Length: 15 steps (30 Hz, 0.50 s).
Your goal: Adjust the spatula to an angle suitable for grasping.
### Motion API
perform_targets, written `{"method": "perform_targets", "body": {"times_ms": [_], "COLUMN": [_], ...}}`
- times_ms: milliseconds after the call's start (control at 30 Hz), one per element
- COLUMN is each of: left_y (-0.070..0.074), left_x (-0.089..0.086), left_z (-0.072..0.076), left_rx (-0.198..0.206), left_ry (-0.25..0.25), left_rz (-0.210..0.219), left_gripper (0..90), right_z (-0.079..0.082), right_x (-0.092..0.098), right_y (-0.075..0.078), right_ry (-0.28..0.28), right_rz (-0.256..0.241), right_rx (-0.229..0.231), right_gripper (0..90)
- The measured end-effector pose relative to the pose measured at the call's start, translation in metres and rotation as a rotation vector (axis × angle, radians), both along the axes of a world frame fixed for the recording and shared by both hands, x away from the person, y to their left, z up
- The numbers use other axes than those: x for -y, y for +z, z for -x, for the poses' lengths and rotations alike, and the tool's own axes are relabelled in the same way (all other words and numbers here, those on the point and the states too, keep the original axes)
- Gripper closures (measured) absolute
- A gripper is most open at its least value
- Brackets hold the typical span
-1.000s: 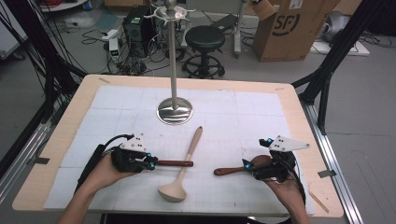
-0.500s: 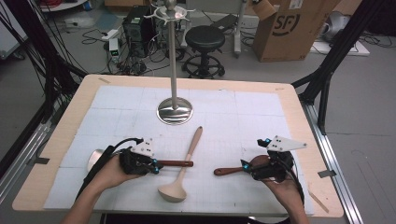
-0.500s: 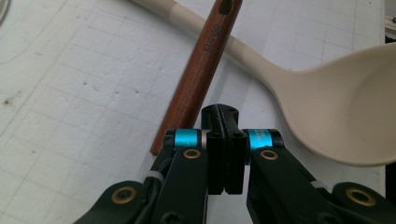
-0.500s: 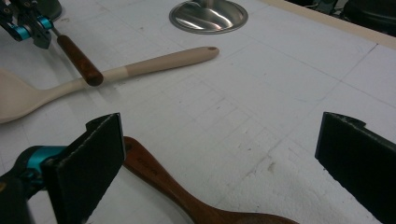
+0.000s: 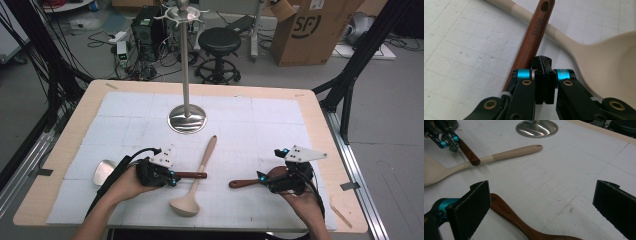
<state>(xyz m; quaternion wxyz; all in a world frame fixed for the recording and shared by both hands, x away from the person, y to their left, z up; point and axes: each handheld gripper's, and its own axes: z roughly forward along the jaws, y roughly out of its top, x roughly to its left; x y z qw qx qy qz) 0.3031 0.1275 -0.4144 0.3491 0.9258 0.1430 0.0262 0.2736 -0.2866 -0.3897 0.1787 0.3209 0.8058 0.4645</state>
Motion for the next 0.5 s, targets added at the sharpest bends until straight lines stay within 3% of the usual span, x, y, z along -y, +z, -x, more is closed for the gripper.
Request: {"method": "perform_targets", "body": {"times_ms": [500], "left_y": [0.0015], "left_x": [0.0061], "left_z": [-0.0069], "left_rx": [0.023], "left_ry": [0.037], "left_rz": [0.016], "left_gripper": [89.5], "right_z": [-0.0003], "right_x": [0.0000], "right_y": [-0.0001], "right_ry": [0.003], "right_rz": [-0.003], "right_rx": [-0.001], "right_gripper": [0.3]}}
